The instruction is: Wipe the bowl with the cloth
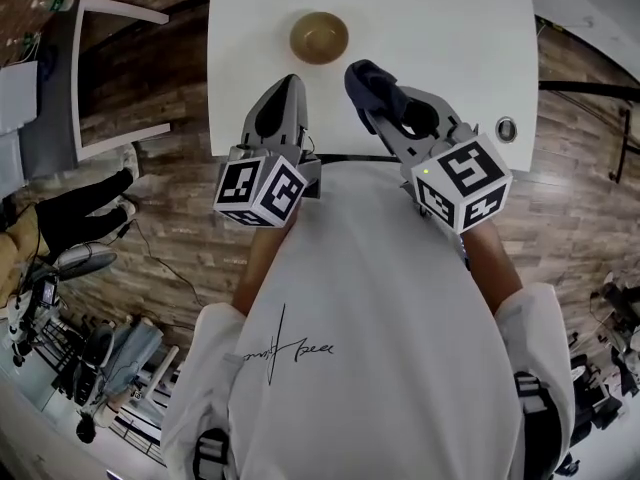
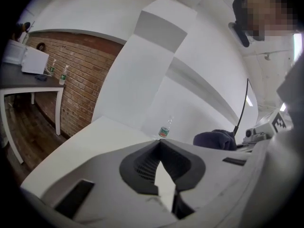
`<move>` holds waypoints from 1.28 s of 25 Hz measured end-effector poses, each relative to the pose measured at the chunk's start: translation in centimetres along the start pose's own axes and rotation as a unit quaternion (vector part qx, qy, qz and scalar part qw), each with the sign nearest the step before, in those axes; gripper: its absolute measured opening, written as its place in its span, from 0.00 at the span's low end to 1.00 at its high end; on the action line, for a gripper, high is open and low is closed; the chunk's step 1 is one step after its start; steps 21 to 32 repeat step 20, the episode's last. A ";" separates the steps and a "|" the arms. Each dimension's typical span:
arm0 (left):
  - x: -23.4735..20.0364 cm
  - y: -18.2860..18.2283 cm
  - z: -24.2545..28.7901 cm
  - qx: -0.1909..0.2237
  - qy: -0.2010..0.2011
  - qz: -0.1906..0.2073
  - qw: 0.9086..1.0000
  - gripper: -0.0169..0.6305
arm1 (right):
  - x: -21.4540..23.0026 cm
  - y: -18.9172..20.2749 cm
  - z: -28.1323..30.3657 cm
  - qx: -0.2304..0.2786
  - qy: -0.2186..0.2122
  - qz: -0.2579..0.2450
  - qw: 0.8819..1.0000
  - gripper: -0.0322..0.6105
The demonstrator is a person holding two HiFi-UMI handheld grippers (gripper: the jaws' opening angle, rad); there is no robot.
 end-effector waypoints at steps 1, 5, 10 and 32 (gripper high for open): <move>0.3 0.0 -0.2 0.000 0.004 0.001 1.000 0.02 | -0.4 -0.1 -0.1 0.007 0.004 0.001 1.000 0.19; 1.7 -0.1 -1.0 0.013 0.021 0.006 1.000 0.02 | -0.4 -0.5 -0.7 0.023 0.034 -0.011 0.999 0.19; 2.5 -0.1 -1.7 0.026 0.023 0.007 0.999 0.02 | -0.2 -0.8 -1.9 0.034 0.062 -0.031 0.997 0.19; 3.6 -0.2 -2.4 0.059 0.014 -0.004 0.998 0.02 | 0.2 -0.7 -4.2 0.068 0.076 -0.036 0.994 0.19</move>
Point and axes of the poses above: the fingertips, and each gripper's own axes: z forward along the fingers, x to its right, y out of its underside, the point moved 1 cm from there along -z, backward along the fingers, and after that the axes turned 15 degrees about -y, right-handed, at the moved point
